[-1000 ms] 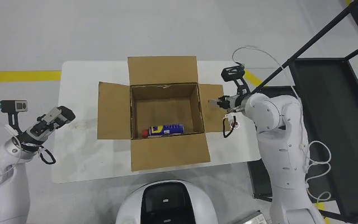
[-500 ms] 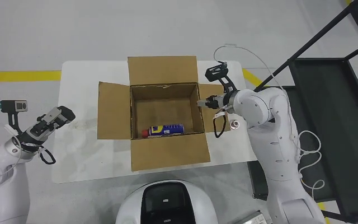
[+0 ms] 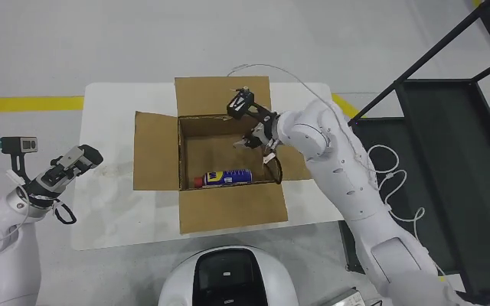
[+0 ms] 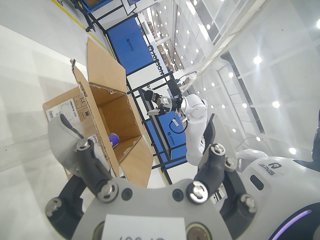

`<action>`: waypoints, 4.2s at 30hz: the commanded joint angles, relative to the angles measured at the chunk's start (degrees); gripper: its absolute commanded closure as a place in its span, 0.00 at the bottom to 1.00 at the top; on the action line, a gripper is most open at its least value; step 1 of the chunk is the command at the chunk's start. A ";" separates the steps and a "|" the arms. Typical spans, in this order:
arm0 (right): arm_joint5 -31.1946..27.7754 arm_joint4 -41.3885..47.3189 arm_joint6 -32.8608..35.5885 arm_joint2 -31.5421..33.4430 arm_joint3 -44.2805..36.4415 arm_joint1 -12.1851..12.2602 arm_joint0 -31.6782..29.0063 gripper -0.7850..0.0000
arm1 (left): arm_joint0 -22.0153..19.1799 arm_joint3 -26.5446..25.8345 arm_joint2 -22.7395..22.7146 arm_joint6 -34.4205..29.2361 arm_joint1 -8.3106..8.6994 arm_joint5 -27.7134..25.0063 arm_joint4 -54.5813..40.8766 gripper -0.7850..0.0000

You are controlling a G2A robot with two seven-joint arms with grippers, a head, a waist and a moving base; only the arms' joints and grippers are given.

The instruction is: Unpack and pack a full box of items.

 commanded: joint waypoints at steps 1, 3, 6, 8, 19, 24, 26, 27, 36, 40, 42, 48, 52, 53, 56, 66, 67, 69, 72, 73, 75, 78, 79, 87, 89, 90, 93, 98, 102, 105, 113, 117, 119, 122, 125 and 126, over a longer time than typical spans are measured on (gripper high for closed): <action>-2.38 -0.51 0.03 -4.64 3.60 -0.63 2.17 0.00 | 0.00 0.00 0.00 0.00 0.00 0.00 0.00 0.00; -4.03 -0.72 -0.10 -8.15 6.47 -1.28 3.76 0.00 | 0.00 0.00 0.00 0.00 0.00 0.00 0.00 0.00; -5.49 -1.09 -0.56 -12.09 10.01 -2.15 5.66 0.00 | 0.00 0.00 0.00 0.00 0.00 0.00 0.00 0.00; -5.23 -1.22 -1.38 -14.01 12.46 -2.74 6.78 0.00 | 0.00 0.00 0.00 0.00 0.00 0.00 0.00 0.00; -6.35 4.68 -1.76 -23.43 24.96 -7.03 13.68 0.00 | 0.00 0.00 0.00 0.00 0.00 0.00 0.00 0.00; -6.20 5.26 -2.61 -27.41 30.65 -9.31 16.33 0.00 | 0.00 0.00 0.00 0.00 0.00 0.00 0.00 0.00; -5.90 5.48 -3.61 -28.55 33.11 -10.20 17.23 0.00 | 0.00 0.00 0.00 0.00 0.00 0.00 0.00 0.00; -5.57 5.82 -4.18 -28.93 34.30 -10.63 17.64 0.00 | 0.00 0.00 0.00 0.00 0.00 0.00 0.00 0.00; -5.16 8.14 -6.80 -32.20 43.12 -14.18 19.99 0.00 | 0.00 0.00 0.00 0.00 0.00 0.00 0.00 0.00; -5.28 9.29 -8.03 -32.66 46.07 -15.37 20.92 0.00 | 0.00 0.00 0.00 0.00 0.00 0.00 0.00 0.00; -5.63 9.44 -8.47 -32.95 47.32 -15.88 21.36 0.00 | 0.00 0.00 0.00 0.00 0.00 0.00 0.00 0.00; -5.18 9.20 -11.67 -32.99 49.74 -16.92 22.41 0.00 | 0.00 0.00 0.00 0.00 0.00 0.00 0.00 0.00; -5.18 9.20 -11.67 -32.99 49.74 -16.92 22.41 0.00 | 0.00 0.00 0.00 0.00 0.00 0.00 0.00 0.00; -5.18 9.20 -11.67 -32.99 49.74 -16.92 22.41 0.00 | 0.00 0.00 0.00 0.00 0.00 0.00 0.00 0.00; -5.18 9.20 -11.67 -32.99 49.74 -16.92 22.41 0.00 | 0.00 0.00 0.00 0.00 0.00 0.00 0.00 0.00; -5.26 9.04 -12.32 -32.96 49.35 -16.86 22.13 0.00 | 0.00 0.00 0.00 0.00 0.00 0.00 0.00 0.00; -5.20 8.24 -12.86 -32.93 48.86 -16.70 21.92 0.00 | 0.00 0.00 0.00 0.00 0.00 0.00 0.00 0.00; -6.43 6.94 -12.63 -32.95 46.87 -16.32 21.73 0.00 | 0.00 0.00 0.00 0.00 0.00 0.00 0.00 0.00; -9.56 5.45 -11.37 -32.54 43.66 -15.41 21.48 0.00 | 0.00 0.00 0.00 0.00 0.00 0.00 0.00 0.00; -10.30 4.89 -10.69 -32.44 42.79 -15.11 21.34 0.00 | 0.00 0.00 0.00 0.00 0.00 0.00 0.00 0.00; -11.38 3.82 -9.03 -32.33 41.24 -14.58 21.07 0.00 | 0.00 0.00 0.00 0.00 0.00 0.00 0.00 0.00; -12.64 4.22 -8.08 -31.54 40.23 -14.07 20.81 0.00 | 0.00 0.00 0.00 0.00 0.00 0.00 0.00 0.00; -13.14 4.68 -8.08 -31.13 40.45 -13.94 20.91 0.00 | 0.00 0.00 0.00 0.00 0.00 0.00 0.00 0.00; -16.51 7.23 -6.49 -31.24 41.30 -13.92 21.39 0.00 | 0.00 0.00 0.00 0.00 0.00 0.00 0.00 0.00; -16.39 7.63 -6.37 -32.60 42.26 -14.23 21.36 0.00 | 0.00 0.00 0.00 0.00 0.00 0.00 0.00 0.00; -16.43 7.94 -6.41 -33.32 42.98 -14.46 21.42 0.00 | 0.00 0.00 0.00 0.00 0.00 0.00 0.00 0.00; -16.48 8.94 -6.46 -35.74 45.38 -15.41 21.98 0.00 | 0.00 0.00 0.00 0.00 0.00 0.00 0.00 0.00; -17.08 11.02 -7.06 -39.27 49.83 -17.40 23.40 0.00 | 0.00 0.00 0.00 0.00 0.00 0.00 0.00 0.00; -17.94 12.39 -7.93 -41.02 54.49 -19.11 24.63 0.00 | 0.00 0.00 0.00 0.00 0.00 0.00 0.00 0.00; -18.92 13.07 -8.90 -42.15 57.91 -20.46 25.28 0.00 | 0.00 0.00 0.00 0.00 0.00 0.00 0.00 0.00; -21.86 13.46 -11.85 -44.17 65.42 -23.69 26.82 0.68 | 0.00 0.00 0.00 0.00 0.00 0.00 0.00 0.00; -22.66 13.69 -12.66 -44.40 68.69 -25.01 27.29 1.00 | 0.00 0.00 0.00 0.00 0.00 0.00 0.00 0.00; -23.05 13.67 -13.10 -44.48 69.93 -25.59 27.44 1.00 | 0.00 0.00 0.00 0.00 0.00 0.00 0.00 0.00; -23.40 13.65 -14.15 -44.42 71.61 -26.29 27.83 1.00 | 0.00 0.00 0.00 0.00 0.00 0.00 0.00 0.00; -23.60 13.33 -15.69 -44.29 72.85 -26.73 28.46 1.00 | 0.00 0.00 0.00 0.00 0.00 0.00 0.00 0.00; -23.62 13.25 -16.30 -44.19 73.30 -26.80 28.75 1.00 | 0.00 0.00 0.00 0.00 0.00 0.00 0.00 0.00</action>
